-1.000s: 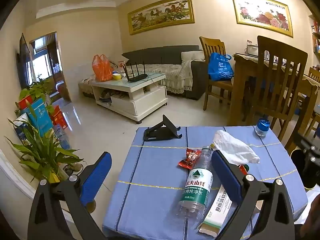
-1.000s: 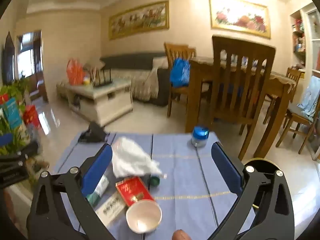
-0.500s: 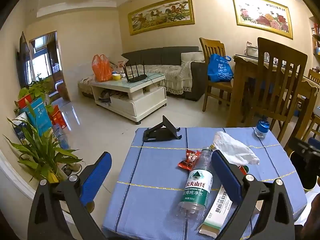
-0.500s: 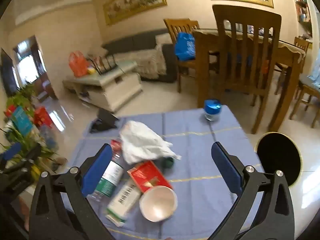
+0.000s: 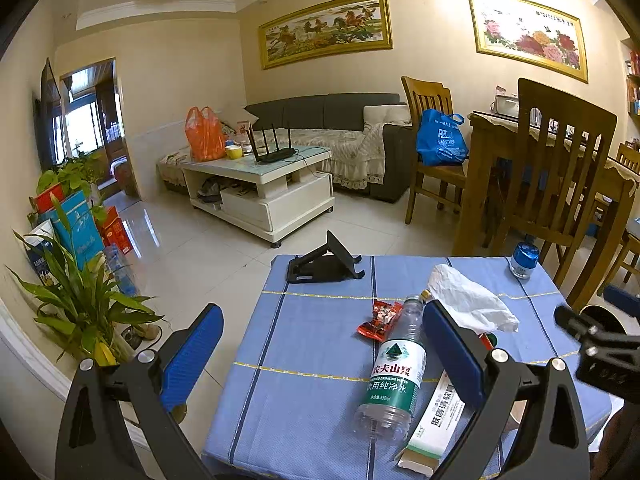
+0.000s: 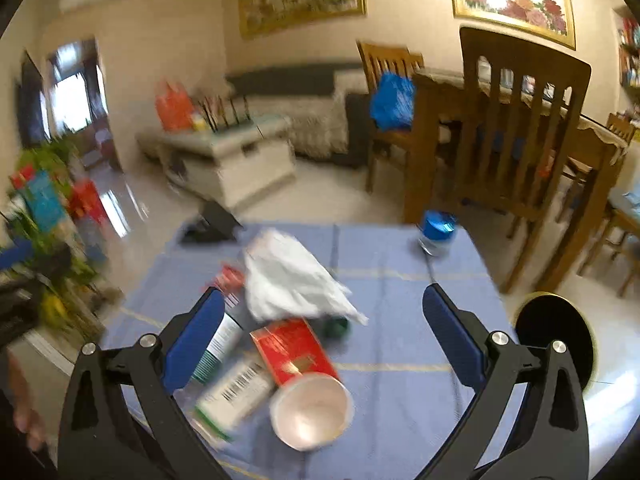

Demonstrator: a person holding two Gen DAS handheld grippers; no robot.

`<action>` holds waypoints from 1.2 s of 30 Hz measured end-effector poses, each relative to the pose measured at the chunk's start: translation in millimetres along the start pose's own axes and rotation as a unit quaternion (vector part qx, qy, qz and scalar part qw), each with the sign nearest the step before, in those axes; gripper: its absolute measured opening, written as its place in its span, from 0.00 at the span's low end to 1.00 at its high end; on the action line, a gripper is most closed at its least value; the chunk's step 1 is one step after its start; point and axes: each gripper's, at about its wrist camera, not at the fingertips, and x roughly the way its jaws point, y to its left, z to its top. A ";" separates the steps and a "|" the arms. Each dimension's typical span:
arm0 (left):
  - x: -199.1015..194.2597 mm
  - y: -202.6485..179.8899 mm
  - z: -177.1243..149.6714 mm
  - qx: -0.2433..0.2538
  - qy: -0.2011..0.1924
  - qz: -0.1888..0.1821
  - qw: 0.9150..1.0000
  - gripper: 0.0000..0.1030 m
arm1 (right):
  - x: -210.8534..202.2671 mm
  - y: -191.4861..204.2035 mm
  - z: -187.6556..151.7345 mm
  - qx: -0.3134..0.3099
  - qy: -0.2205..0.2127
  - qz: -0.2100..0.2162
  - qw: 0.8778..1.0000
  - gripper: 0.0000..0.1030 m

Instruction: Collect trash

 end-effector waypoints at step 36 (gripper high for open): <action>-3.0 1.0 -2.0 0.001 0.009 -0.018 1.000 0.94 | -40.6 -0.9 1.3 0.024 -0.071 -0.008 0.997 0.95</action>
